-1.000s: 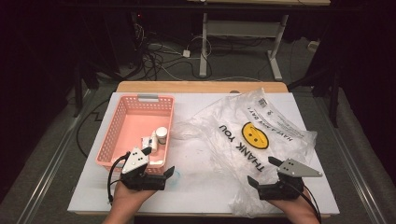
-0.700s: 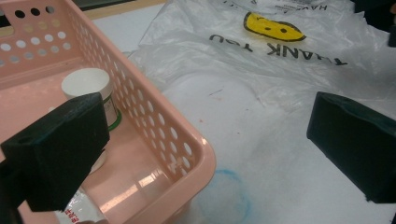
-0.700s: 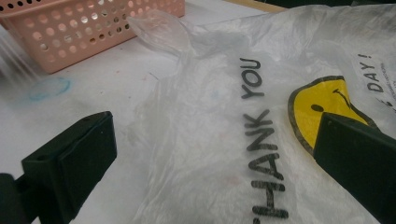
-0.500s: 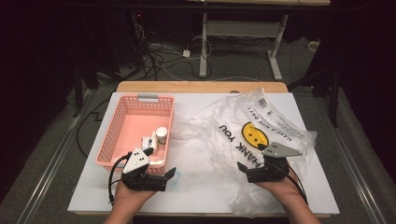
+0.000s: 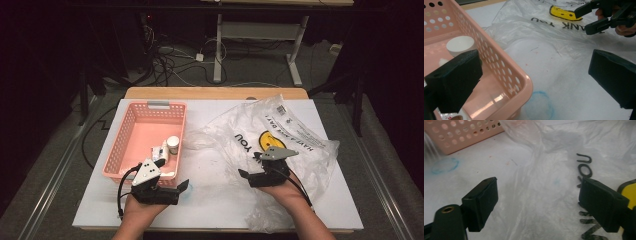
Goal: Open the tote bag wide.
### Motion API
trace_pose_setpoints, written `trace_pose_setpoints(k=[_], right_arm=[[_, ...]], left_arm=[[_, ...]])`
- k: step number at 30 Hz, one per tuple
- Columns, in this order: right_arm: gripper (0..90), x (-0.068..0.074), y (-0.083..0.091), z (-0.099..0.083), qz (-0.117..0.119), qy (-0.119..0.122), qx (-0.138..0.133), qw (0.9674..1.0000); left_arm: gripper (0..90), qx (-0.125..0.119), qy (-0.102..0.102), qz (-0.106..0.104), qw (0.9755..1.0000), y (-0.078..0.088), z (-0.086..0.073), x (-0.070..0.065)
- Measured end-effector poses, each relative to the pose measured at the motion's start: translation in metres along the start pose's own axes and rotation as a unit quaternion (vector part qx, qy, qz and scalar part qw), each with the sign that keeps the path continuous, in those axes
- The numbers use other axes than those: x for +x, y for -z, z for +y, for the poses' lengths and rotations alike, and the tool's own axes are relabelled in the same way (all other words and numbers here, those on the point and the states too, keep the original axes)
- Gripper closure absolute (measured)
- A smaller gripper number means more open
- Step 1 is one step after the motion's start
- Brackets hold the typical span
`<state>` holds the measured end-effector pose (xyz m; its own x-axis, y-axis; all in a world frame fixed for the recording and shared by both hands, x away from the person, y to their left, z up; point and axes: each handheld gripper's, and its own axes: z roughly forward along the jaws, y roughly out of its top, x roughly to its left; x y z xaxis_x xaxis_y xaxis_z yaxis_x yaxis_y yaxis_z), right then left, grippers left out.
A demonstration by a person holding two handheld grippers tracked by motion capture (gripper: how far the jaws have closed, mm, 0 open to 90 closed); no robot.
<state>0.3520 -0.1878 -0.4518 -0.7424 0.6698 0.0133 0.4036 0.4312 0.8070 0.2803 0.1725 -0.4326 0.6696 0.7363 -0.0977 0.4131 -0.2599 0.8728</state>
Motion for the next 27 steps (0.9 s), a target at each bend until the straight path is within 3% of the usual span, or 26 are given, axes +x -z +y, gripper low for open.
trace_pose_setpoints(k=[4, 13, 16, 17, 20, 27], right_arm=[[29.8, 0.004, -0.004, -0.003, 0.02, 0.003, 0.015, 0.9997], [37.9, 0.009, -0.02, -0.014, 0.021, 0.015, 0.059, 0.9979], [47.8, 0.008, -0.024, -0.016, 0.02, 0.022, 0.072, 0.9969], [47.8, 0.008, -0.024, -0.016, 0.02, 0.022, 0.072, 0.9969], [60.8, 0.006, -0.021, -0.016, 0.015, 0.014, 0.062, 0.9979], [71.0, 0.006, -0.022, -0.019, 0.015, 0.022, 0.068, 0.9974]], left_arm=[[0.0, 0.002, -0.005, -0.001, 1.0, 0.0, -0.001, -0.002], [0.0, 0.006, -0.004, -0.005, 1.0, 0.0, -0.001, -0.002], [0.0, 0.007, -0.007, -0.005, 0.9999, 0.0, -0.001, -0.002], [0.0, 0.008, -0.007, -0.005, 0.9999, 0.0, -0.001, -0.002], [0.0, 0.009, -0.006, -0.006, 0.9999, 0.0, -0.001, -0.001], [0.0, 0.014, -0.009, -0.008, 0.9998, -0.002, -0.001, -0.002]])
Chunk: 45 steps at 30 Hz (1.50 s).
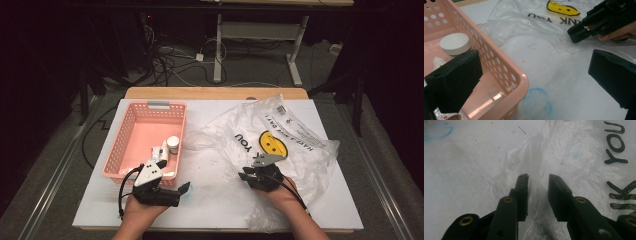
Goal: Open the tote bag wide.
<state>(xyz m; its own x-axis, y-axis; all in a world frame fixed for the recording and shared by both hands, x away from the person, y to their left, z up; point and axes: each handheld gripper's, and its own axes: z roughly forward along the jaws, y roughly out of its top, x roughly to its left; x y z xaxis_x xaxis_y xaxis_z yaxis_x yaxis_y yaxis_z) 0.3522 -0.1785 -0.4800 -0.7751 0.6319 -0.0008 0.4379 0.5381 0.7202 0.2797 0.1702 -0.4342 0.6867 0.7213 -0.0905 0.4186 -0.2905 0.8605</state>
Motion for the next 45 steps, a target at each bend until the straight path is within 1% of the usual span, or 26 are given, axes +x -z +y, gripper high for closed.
trace_pose_setpoints(k=[3, 4, 7, 8, 11, 12, 13, 14, 15, 16, 17, 20, 22, 23, 26, 29, 30, 32, 34, 37, 38, 39, 40, 42, 43, 45], right_arm=[[71.3, 0.001, -0.001, 0.0, 0.007, 0.006, -0.002, 1.0], [67.8, 0.003, -0.001, 0.0, 0.014, 0.013, 0.001, 0.9998], [65.1, 0.005, -0.002, 0.0, 0.013, 0.016, 0.003, 0.9998], [65.0, 0.005, -0.003, 0.001, 0.014, 0.022, 0.003, 0.9997], [72.8, 0.006, -0.004, 0.001, 0.008, 0.024, 0.002, 0.9997], [79.0, 0.004, -0.004, 0.001, 0.002, 0.019, 0.001, 0.9998], [79.0, 0.004, -0.004, 0.001, 0.002, 0.019, 0.001, 0.9998], [84.0, 0.003, -0.004, 0.001, -0.001, 0.017, -0.001, 0.9998], [86.3, 0.002, -0.004, 0.001, -0.004, 0.017, -0.001, 0.9998], [86.3, 0.002, -0.004, 0.001, -0.004, 0.017, -0.001, 0.9998], [90.0, 0.002, -0.004, 0.001, -0.007, 0.017, -0.002, 0.9998], [90.0, 0.002, -0.004, 0.001, -0.007, 0.015, -0.003, 0.9999], [90.0, 0.001, -0.002, 0.0, -0.007, 0.016, -0.011, 0.9998], [90.0, 0.0, 0.0, 0.001, -0.006, 0.011, -0.022, 0.9997], [90.0, -0.001, 0.003, 0.001, -0.003, 0.006, -0.03, 0.9995], [90.0, -0.003, 0.01, 0.001, -0.004, 0.002, -0.046, 0.9989], [90.0, -0.003, 0.01, 0.001, -0.004, 0.002, -0.046, 0.9989], [90.0, -0.005, 0.018, 0.002, -0.006, 0.001, -0.066, 0.9978], [90.0, -0.005, 0.021, 0.002, -0.008, -0.001, -0.07, 0.9975], [90.0, -0.005, 0.029, 0.003, -0.014, 0.0, -0.089, 0.9959], [90.0, -0.006, 0.033, 0.003, -0.019, 0.005, -0.095, 0.9953], [90.0, -0.006, 0.033, 0.003, -0.019, 0.005, -0.095, 0.9953], [90.0, -0.008, 0.037, 0.003, -0.023, 0.005, -0.102, 0.9945], [90.0, -0.008, 0.039, 0.003, -0.023, 0.003, -0.105, 0.9942], [90.0, -0.008, 0.042, 0.004, -0.025, 0.009, -0.11, 0.9935], [90.0, -0.008, 0.042, 0.005, -0.024, 0.009, -0.116, 0.9929]], left_arm=[[0.0, 0.001, -0.001, 0.001, 1.0, 0.0, 0.0, 0.0], [0.0, 0.0, 0.0, 0.001, 1.0, 0.0, 0.0, 0.0], [0.0, 0.0, 0.001, -0.001, 1.0, 0.0, 0.0, 0.0], [0.0, 0.001, 0.001, -0.002, 1.0, 0.0, 0.0, -0.001], [0.0, 0.001, 0.0, -0.003, 1.0, 0.0, 0.0, -0.002], [0.0, 0.001, 0.0, -0.003, 1.0, 0.0, 0.001, -0.002], [0.0, 0.001, 0.001, -0.004, 1.0, -0.001, 0.001, -0.002], [0.0, 0.001, 0.001, -0.004, 1.0, -0.001, 0.001, -0.002], [0.0, 0.001, 0.002, -0.004, 1.0, -0.001, 0.001, -0.002], [0.0, 0.001, 0.002, -0.005, 1.0, -0.001, 0.001, -0.002], [0.0, 0.001, 0.002, -0.005, 1.0, -0.001, 0.001, -0.002], [0.0, 0.001, 0.002, -0.006, 1.0, -0.001, 0.001, -0.003], [0.0, 0.0, 0.003, -0.007, 1.0, -0.001, 0.001, -0.003], [0.0, 0.0, 0.003, -0.007, 1.0, -0.001, 0.001, -0.003], [0.0, 0.0, 0.004, -0.008, 1.0, -0.001, 0.001, -0.003], [0.0, -0.001, 0.004, -0.009, 1.0, -0.001, 0.001, -0.004], [0.0, -0.002, 0.004, -0.009, 1.0, -0.001, 0.001, -0.004], [0.0, -0.004, 0.004, -0.009, 0.9999, 0.0, 0.001, -0.004], [0.0, -0.006, 0.003, -0.008, 0.9999, 0.0, 0.001, -0.004], [0.0, -0.009, -0.001, -0.004, 1.0, 0.001, 0.001, -0.005], [0.0, -0.009, -0.005, -0.003, 0.9999, 0.001, 0.001, -0.004], [0.0, -0.01, -0.008, -0.002, 0.9999, 0.001, 0.001, -0.004], [0.0, -0.01, -0.009, -0.001, 0.9999, 0.001, 0.0, -0.003], [0.0, -0.011, -0.006, -0.001, 0.9999, 0.001, 0.0, -0.001], [0.0, -0.011, -0.006, 0.0, 0.9999, 0.002, -0.001, 0.0], [0.0, -0.013, -0.005, 0.003, 0.9999, 0.004, -0.001, 0.001]])
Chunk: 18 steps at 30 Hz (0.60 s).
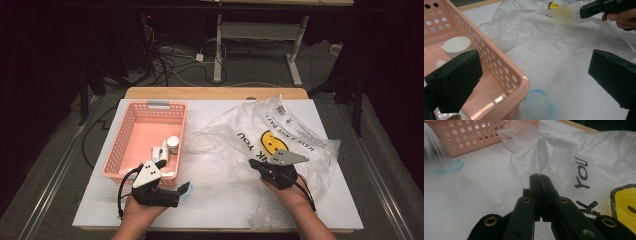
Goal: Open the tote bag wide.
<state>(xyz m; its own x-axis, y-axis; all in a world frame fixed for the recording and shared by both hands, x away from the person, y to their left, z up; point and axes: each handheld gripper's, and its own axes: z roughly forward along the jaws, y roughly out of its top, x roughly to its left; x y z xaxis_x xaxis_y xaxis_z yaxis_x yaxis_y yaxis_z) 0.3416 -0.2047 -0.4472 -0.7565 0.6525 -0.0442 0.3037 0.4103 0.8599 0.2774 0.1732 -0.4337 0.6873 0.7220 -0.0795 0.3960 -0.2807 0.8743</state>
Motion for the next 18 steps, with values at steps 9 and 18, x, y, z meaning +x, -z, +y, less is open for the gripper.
trace_pose_setpoints(k=[9, 18], right_arm=[[90.0, -0.004, 0.005, 0.008, 0.001, -0.007, -0.03, 0.9995], [90.0, -0.007, 0.014, 0.014, -0.015, -0.009, -0.044, 0.9989]], left_arm=[[0.0, -0.008, 0.02, -0.006, 0.9997, -0.003, 0.001, 0.005], [0.0, -0.012, 0.013, 0.004, 0.9998, 0.006, 0.001, 0.004]])
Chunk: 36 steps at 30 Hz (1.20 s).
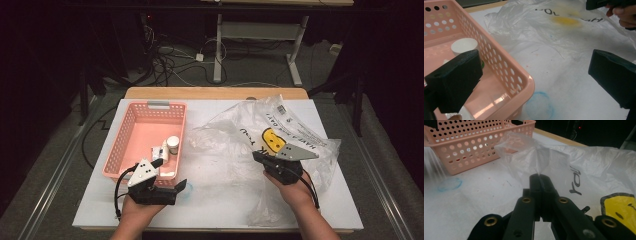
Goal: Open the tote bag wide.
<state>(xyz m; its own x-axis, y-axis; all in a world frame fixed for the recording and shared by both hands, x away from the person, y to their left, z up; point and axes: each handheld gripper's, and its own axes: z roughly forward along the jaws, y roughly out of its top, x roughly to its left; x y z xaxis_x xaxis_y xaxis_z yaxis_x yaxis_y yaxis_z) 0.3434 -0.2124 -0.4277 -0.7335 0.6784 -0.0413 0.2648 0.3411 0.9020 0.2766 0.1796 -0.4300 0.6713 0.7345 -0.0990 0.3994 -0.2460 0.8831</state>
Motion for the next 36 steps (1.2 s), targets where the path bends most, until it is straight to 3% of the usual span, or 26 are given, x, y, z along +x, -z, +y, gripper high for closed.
trace_pose_setpoints(k=[11, 13, 17, 27, 36], right_arm=[[90.0, -0.007, 0.007, 0.029, -0.024, 0.009, -0.024, 0.9994], [90.0, -0.008, 0.008, 0.032, -0.017, 0.006, -0.031, 0.9994], [90.0, -0.009, 0.005, 0.029, -0.01, -0.006, -0.056, 0.9984], [90.0, -0.01, 0.005, 0.023, -0.008, 0.001, -0.049, 0.9988], [90.0, -0.011, 0.004, 0.021, -0.009, 0.0, -0.046, 0.9989]], left_arm=[[0.0, -0.001, 0.005, 0.015, 0.9999, 0.008, 0.001, 0.004], [0.0, -0.001, 0.009, 0.018, 0.9998, 0.008, 0.001, 0.007], [0.0, 0.0, 0.017, 0.029, 0.9994, 0.012, 0.001, 0.014], [0.0, -0.01, 0.049, 0.085, 0.9951, 0.034, -0.003, 0.047], [0.0, 0.003, 0.07, 0.104, 0.9921, 0.039, -0.01, 0.064]])
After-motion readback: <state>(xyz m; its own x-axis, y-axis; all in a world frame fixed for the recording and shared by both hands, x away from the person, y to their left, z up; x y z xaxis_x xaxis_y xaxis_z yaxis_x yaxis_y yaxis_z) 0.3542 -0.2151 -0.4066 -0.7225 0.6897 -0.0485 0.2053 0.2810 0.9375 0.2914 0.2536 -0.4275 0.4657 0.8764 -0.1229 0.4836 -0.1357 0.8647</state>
